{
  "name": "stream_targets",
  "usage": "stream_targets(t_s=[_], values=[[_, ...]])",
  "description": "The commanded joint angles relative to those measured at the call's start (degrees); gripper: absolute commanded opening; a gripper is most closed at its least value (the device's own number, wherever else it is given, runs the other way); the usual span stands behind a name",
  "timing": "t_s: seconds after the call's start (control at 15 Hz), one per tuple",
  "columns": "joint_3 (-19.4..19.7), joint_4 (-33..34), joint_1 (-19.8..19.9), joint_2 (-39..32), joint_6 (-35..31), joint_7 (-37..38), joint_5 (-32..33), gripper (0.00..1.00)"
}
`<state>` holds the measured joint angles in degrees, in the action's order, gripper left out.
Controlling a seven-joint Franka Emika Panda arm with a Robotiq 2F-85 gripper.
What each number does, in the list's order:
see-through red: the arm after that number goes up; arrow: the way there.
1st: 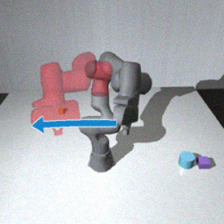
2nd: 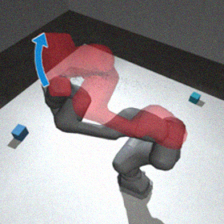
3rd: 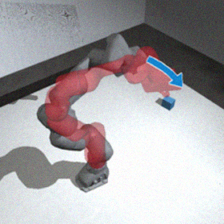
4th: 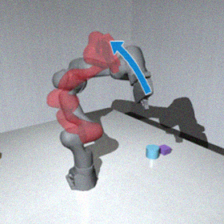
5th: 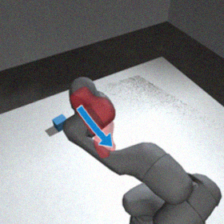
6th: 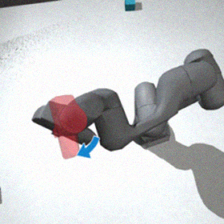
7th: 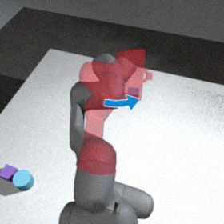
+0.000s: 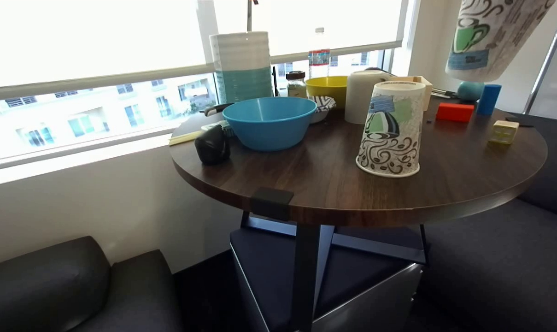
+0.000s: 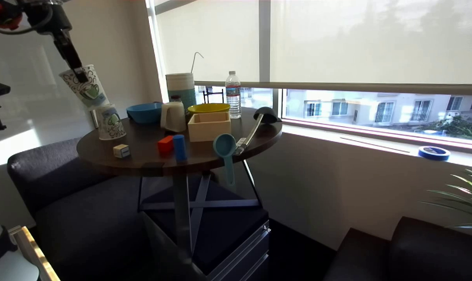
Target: Turn the paper cup on the left upside down, pick up the paper cup on the right and put it on the paper cup to the left
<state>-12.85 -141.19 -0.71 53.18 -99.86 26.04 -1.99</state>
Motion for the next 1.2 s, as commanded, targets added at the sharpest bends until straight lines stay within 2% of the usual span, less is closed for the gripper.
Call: stream_targets(t_s=[0.0, 0.47, 0.8, 1.13], values=[[-1.07, 5.11, 1.37, -3.39, 0.67, 2.1, -2.2, 0.01], [-0.92, 10.81, 0.9, -11.93, -0.55, 4.1, -7.92, 0.01], [-1.05, 14.8, 0.62, -19.24, 0.84, 6.78, -8.43, 0.01], [-0.62, 17.59, -0.4, -22.86, 2.79, 8.37, -8.25, 0.01]])
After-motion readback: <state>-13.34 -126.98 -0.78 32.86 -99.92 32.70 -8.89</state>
